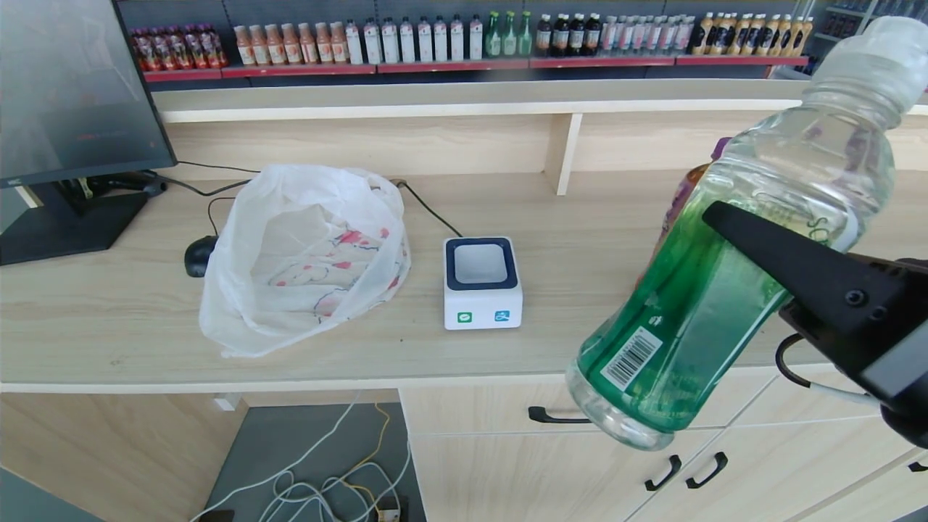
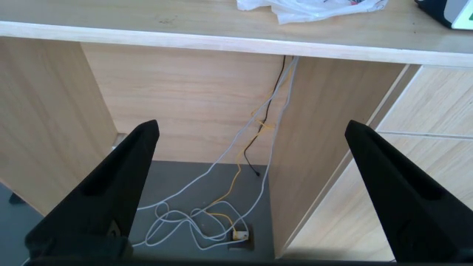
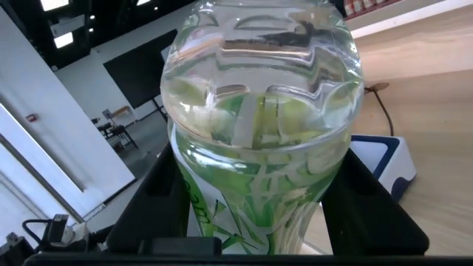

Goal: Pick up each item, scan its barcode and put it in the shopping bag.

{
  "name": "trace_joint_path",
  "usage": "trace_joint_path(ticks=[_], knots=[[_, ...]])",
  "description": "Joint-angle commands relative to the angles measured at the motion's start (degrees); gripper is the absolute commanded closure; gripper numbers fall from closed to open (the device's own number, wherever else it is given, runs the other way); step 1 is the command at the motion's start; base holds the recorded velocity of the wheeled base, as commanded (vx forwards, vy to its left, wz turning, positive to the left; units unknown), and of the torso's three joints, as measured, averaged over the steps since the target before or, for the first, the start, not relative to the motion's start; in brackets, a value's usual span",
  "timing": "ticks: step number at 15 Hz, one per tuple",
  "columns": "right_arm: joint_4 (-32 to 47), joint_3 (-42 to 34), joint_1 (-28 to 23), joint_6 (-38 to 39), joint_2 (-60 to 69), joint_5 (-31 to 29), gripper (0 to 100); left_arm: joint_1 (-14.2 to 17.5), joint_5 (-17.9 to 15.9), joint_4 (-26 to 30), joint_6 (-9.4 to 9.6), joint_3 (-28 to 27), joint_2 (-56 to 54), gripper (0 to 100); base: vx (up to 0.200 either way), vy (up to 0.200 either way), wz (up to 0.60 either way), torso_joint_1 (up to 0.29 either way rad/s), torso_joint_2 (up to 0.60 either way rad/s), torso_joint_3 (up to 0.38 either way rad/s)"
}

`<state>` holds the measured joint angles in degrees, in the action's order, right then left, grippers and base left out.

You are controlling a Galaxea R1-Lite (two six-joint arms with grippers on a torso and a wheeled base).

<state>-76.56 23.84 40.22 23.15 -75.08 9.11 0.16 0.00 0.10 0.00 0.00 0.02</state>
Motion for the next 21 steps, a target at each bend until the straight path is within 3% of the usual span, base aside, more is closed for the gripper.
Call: trace_joint_path(ticks=[1, 14, 19, 21], knots=[[0.0, 0.2, 0.0, 0.1, -0.3, 0.0, 100, 0.0, 0.0, 0.0, 0.0, 0.0, 0.0, 0, 0.0, 0.0, 0.0, 0.0, 0.0, 0.0], [0.2, -0.4, 0.1, -2.0, -0.4, 0.9, 100, 0.0, 0.0, 0.0, 0.0, 0.0, 0.0, 0, 0.0, 0.0, 0.0, 0.0, 0.0, 0.0], [0.5, -0.3, -1.4, -9.0, -3.0, 0.6, 100, 0.0, -0.1, 0.0, 0.0, 0.0, 0.0, 0, 0.0, 0.0, 0.0, 0.0, 0.0, 0.0], [0.5, -0.1, -2.2, -18.0, -5.1, 0.3, 100, 0.0, 0.0, 0.0, 0.0, 0.0, 0.0, 0, 0.0, 0.0, 0.0, 0.0, 0.0, 0.0]])
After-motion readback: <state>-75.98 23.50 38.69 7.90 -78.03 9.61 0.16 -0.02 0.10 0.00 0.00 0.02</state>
